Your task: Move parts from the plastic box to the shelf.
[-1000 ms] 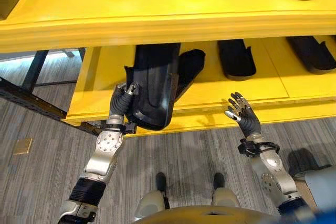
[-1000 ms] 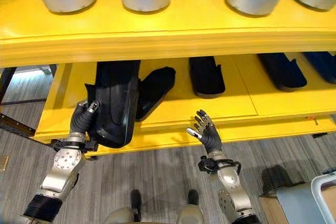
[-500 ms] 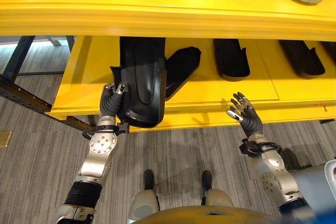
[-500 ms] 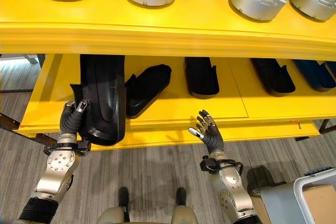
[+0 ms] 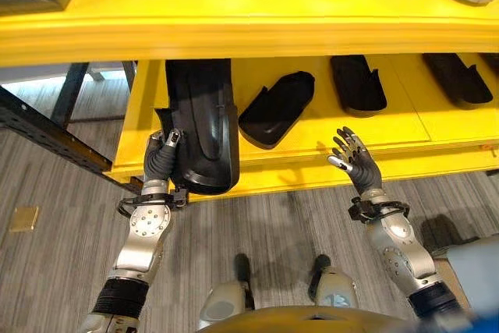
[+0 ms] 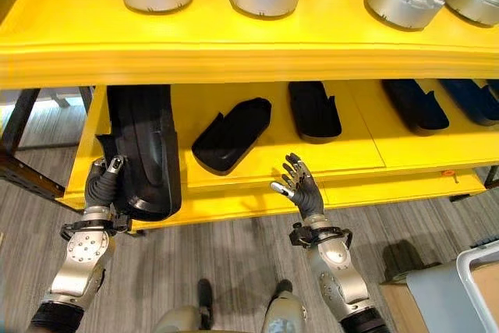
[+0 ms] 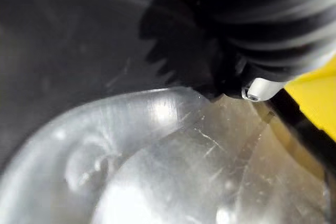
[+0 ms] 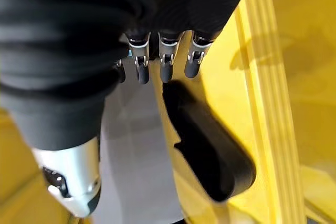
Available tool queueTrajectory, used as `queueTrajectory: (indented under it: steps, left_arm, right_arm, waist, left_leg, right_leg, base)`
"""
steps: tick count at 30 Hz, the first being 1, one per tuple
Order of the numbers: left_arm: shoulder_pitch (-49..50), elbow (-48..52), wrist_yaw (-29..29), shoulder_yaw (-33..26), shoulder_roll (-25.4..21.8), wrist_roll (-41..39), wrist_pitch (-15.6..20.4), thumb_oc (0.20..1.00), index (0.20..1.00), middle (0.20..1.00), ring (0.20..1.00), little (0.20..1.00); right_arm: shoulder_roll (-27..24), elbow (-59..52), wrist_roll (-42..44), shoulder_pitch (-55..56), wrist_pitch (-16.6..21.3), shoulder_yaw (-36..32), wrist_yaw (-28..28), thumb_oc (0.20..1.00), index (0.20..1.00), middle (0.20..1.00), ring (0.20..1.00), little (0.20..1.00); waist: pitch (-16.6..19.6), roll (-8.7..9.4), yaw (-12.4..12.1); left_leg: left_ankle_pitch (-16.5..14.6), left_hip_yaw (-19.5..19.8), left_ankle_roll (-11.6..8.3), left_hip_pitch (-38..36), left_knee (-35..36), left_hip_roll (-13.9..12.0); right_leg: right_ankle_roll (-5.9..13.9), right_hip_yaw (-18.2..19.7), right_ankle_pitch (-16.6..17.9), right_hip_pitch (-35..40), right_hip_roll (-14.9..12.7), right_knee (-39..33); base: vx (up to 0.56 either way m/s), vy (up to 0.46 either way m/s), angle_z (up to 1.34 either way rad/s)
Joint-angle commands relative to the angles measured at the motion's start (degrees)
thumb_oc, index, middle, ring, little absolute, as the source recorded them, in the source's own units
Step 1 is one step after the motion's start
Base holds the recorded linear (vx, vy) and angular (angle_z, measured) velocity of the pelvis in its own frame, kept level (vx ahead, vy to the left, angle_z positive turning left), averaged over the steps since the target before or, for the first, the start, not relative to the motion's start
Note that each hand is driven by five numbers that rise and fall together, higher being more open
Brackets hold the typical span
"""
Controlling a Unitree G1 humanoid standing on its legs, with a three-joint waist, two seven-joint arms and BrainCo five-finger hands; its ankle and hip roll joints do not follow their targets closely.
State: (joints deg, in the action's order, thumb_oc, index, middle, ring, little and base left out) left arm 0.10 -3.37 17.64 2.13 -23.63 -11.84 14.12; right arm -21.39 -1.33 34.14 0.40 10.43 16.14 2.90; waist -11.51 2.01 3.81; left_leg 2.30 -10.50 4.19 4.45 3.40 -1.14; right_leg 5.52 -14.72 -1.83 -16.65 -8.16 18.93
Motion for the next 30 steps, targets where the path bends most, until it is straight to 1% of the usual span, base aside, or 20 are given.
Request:
queueTrajectory:
  steps: [1,2,3,4,5,7,10,12,13,14,15,16,17,18,19,20,22,23,25,30]
  left_arm:
    - [-2.2,5.5,-1.3,-1.4,-1.7,0.0,3.8,0.200,0.200,0.200,0.200,0.200]
    - [-2.2,5.2,-1.4,-1.1,-1.3,-0.4,4.0,0.200,0.200,0.200,0.200,0.200]
    - [-2.0,5.2,-1.9,-1.1,-1.3,-1.2,4.3,0.200,0.200,0.200,0.200,0.200]
    - [-1.4,5.3,-2.5,-1.2,-1.3,-1.5,4.2,0.200,0.200,0.200,0.200,0.200]
    - [-0.9,5.4,-3.1,-0.9,-1.2,-1.7,4.1,0.200,0.200,0.200,0.200,0.200]
    - [-0.8,5.3,-3.4,-0.8,-1.2,-2.0,4.0,0.200,0.200,0.200,0.200,0.200]
    - [0.2,6.1,-4.5,-0.9,-0.8,-3.1,4.2,0.200,0.200,0.200,0.200,0.200]
    - [0.2,6.3,-5.0,-0.9,-0.8,-3.7,4.4,0.200,0.200,0.200,0.200,0.200]
    - [-0.4,6.8,-4.7,-0.5,-0.8,-4.0,4.6,0.200,0.200,0.200,0.200,0.200]
    - [-0.6,7.0,-4.6,-0.5,-0.8,-4.2,4.5,0.200,0.200,0.200,0.200,0.200]
    - [-0.6,7.4,-4.6,-0.6,-0.7,-4.3,4.4,0.200,0.200,0.200,0.200,0.200]
    - [-0.4,7.9,-4.4,-0.8,-0.8,-4.2,4.3,0.200,0.200,0.200,0.200,0.200]
    - [-0.7,8.0,-2.8,-1.1,-0.6,-3.4,4.5,0.200,0.200,0.200,0.200,0.200]
    - [-0.7,7.7,-3.3,-1.1,-0.3,-4.3,4.7,0.200,0.200,0.200,0.200,0.200]
    - [-0.7,7.7,-3.3,-1.1,-0.2,-4.3,4.7,0.200,0.200,0.200,0.200,0.200]
    - [-1.4,7.9,-3.9,-0.7,-0.6,-4.2,5.0,0.200,0.200,0.200,0.200,0.200]
    - [-2.0,8.0,-4.0,-0.4,-1.2,-4.0,5.0,0.200,0.200,0.200,0.200,0.200]
    - [-3.9,7.7,-3.8,-0.1,-2.6,-3.4,5.1,0.200,0.200,0.200,0.200,0.200]
    - [-5.8,6.4,-3.1,0.7,-3.4,-2.0,5.3,0.200,0.200,0.200,0.200,0.200]
    - [-11.9,3.6,-0.8,2.3,-4.2,0.3,4.9,0.200,0.200,0.200,0.200,0.200]
  right_arm:
    - [-0.1,-1.1,0.1,-0.5,2.5,-1.2,-0.5,1.000,1.000,1.000,1.000,1.000]
    - [-0.2,-1.4,0.0,-0.3,2.7,-1.3,-0.6,1.000,1.000,1.000,1.000,1.000]
    - [-0.4,-1.8,0.1,0.2,2.7,-2.1,-0.8,1.000,1.000,1.000,1.000,1.000]
    - [-0.7,-1.9,-0.1,0.5,2.7,-2.6,-0.9,1.000,1.000,1.000,1.000,1.000]
    - [-0.9,-1.7,0.0,1.1,2.7,-3.1,-0.7,1.000,1.000,1.000,1.000,1.000]
    - [-1.1,-1.7,0.1,1.3,2.7,-3.3,-0.7,1.000,1.000,1.000,1.000,1.000]
    - [-2.3,-2.1,0.1,2.3,2.8,-4.4,-1.3,1.000,1.000,1.000,1.000,1.000]
    - [-3.3,-2.2,0.2,2.9,3.0,-5.2,-1.5,1.000,1.000,1.000,1.000,1.000]
    - [-4.3,-2.3,-0.1,2.6,3.3,-5.4,-1.1,1.000,1.000,1.000,1.000,1.000]
    - [-4.3,-2.1,-0.2,2.6,3.4,-5.6,-0.8,1.000,1.000,1.000,1.000,1.000]
    - [-4.2,-2.0,-0.3,2.7,3.6,-5.8,-0.4,1.000,1.000,1.000,1.000,1.000]
    - [-4.1,-2.2,-0.3,3.3,3.7,-6.3,-0.1,1.000,1.000,1.000,1.000,1.000]
    - [-4.3,-1.8,-0.9,3.5,3.9,-6.5,0.9,1.000,1.000,1.000,1.000,1.000]
    - [-4.2,-1.6,-1.0,3.1,3.7,-6.4,0.7,1.000,1.000,1.000,1.000,1.000]
    - [-4.2,-1.5,-1.0,3.1,3.7,-6.4,0.7,1.000,1.000,1.000,1.000,1.000]
    - [-3.5,-1.4,-0.8,3.2,3.7,-6.8,0.4,1.000,1.000,1.000,1.000,1.000]
    - [-3.2,-1.4,-0.3,2.8,3.8,-6.8,0.5,1.000,1.000,1.000,1.000,1.000]
    - [-2.3,-1.8,0.7,2.0,3.9,-6.5,0.4,1.000,1.000,1.000,1.000,1.000]
    - [-1.8,-1.9,0.8,1.9,3.7,-5.9,0.0,1.000,1.000,1.000,1.000,1.000]
    - [-1.1,-1.7,1.2,1.8,3.1,-4.9,-0.5,1.000,1.000,1.000,1.000,1.000]
  waist:
    - [0.8,2.26,-0.7]
    - [1.1,2.55,-0.3]
    - [1.3,2.53,-0.1]
    - [1.6,2.69,-0.3]
    - [1.9,2.90,-0.2]
    - [1.9,3.12,0.0]
    - [1.4,3.33,0.0]
    - [0.3,3.26,-0.3]
    - [-1.1,3.06,-1.3]
    - [-0.8,3.12,-0.7]
    - [-0.5,3.03,-0.2]
    - [-0.1,2.51,0.2]
    - [-0.3,1.24,-0.4]
    - [-0.2,0.16,-0.2]
    - [-0.2,0.20,-0.2]
    - [0.1,-0.21,0.8]
    - [-0.1,0.04,0.6]
    - [0.0,0.68,0.5]
    - [0.0,1.31,0.5]
    - [0.8,2.82,1.3]
  left_leg:
    - [-3.6,-0.4,-3.37,-4.7,0.9,-0.6]
    - [-3.3,-0.4,-3.74,-4.5,1.1,-1.0]
    - [-3.4,-0.6,-4.13,-4.5,0.7,-1.7]
    - [-3.7,-0.9,-4.17,-4.5,0.1,-1.9]
    - [-5.2,-0.9,-4.52,-4.1,-2.7,-2.4]
    - [-5.4,-0.5,-4.88,-3.4,-4.2,-2.6]
    - [-7.1,0.8,-6.51,0.2,-12.9,-3.9]
    - [-5.2,2.8,-8.36,4.8,-20.8,-4.8]
    - [-3.6,7.1,-10.15,7.6,-23.9,-4.7]
    - [-3.3,7.3,-10.04,8.1,-21.6,-6.2]
    - [-3.1,6.2,-10.11,7.0,-18.2,-9.5]
    - [-0.7,4.3,-10.56,5.3,-13.1,-13.5]
    - [5.0,7.6,-11.41,4.9,-6.3,-17.8]
    - [0.3,9.7,-11.57,3.7,-8.2,-15.6]
    - [0.1,9.7,-11.50,3.7,-8.4,-15.5]
    - [-1.0,7.3,-11.72,3.1,-7.9,-14.2]
    - [-1.4,7.2,-11.43,3.2,-8.6,-13.4]
    - [-2.7,6.2,-10.72,3.4,-9.6,-11.8]
    - [-3.6,5.0,-10.24,3.3,-10.2,-10.7]
    - [-4.3,3.4,-9.98,4.1,-10.7,-9.6]
  right_leg:
    - [1.34,1.1,3.4,9.1,-2.9,-10.6]
    - [0.97,3.6,3.3,9.4,-1.1,-12.0]
    - [1.13,4.6,3.3,9.1,-0.6,-12.2]
    - [0.99,3.8,3.6,9.3,-0.9,-12.6]
    - [0.63,2.7,2.5,10.7,-0.9,-13.0]
    - [0.21,2.4,2.4,11.4,-0.5,-13.9]
    - [-1.12,1.4,1.2,13.3,-0.1,-15.2]
    - [-2.44,0.5,0.5,14.0,0.1,-15.2]
    - [-2.77,0.1,-0.3,14.0,0.0,-14.4]
    - [-2.48,-0.6,-0.4,13.7,-0.7,-14.3]
    - [-1.87,-0.9,-0.6,13.7,-1.2,-14.0]
    - [-1.22,-1.2,-1.2,13.9,-1.7,-13.6]
    - [0.45,0.3,-1.3,12.5,-4.1,-11.5]
    - [1.17,2.0,-1.0,11.9,-5.4,-10.2]
    - [1.27,2.1,-1.0,11.8,-5.5,-10.2]
    - [1.89,2.5,0.6,12.2,-7.1,-10.2]
    - [2.20,3.2,1.4,11.8,-7.7,-10.1]
    - [3.03,3.8,2.6,12.2,-9.0,-10.9]
    - [3.62,3.9,3.4,12.6,-9.8,-12.2]
    - [4.73,3.4,5.0,12.8,-10.7,-14.4]
  base:
    - [0.06,-0.074,0.17]
    - [0.08,-0.144,0.27]
    - [0.07,-0.179,0.31]
    - [0.13,-0.250,0.23]
    - [0.12,-0.255,0.03]
    - [0.06,-0.172,0.06]
    - [0.03,-0.189,0.23]
    - [-0.06,-0.138,0.34]
    - [-0.07,-0.065,0.36]
    - [-0.03,0.026,0.24]
    - [0.07,0.135,0.23]
    - [0.15,0.375,0.34]
    - [0.19,0.491,0.08]
    - [0.15,0.416,-0.06]
    - [0.15,0.341,-0.33]
    - [0.09,0.186,-0.26]
    - [0.09,0.226,-0.22]
    - [0.09,0.269,-0.17]
    - [0.06,0.198,-0.15]
    - [0.03,0.088,0.09]
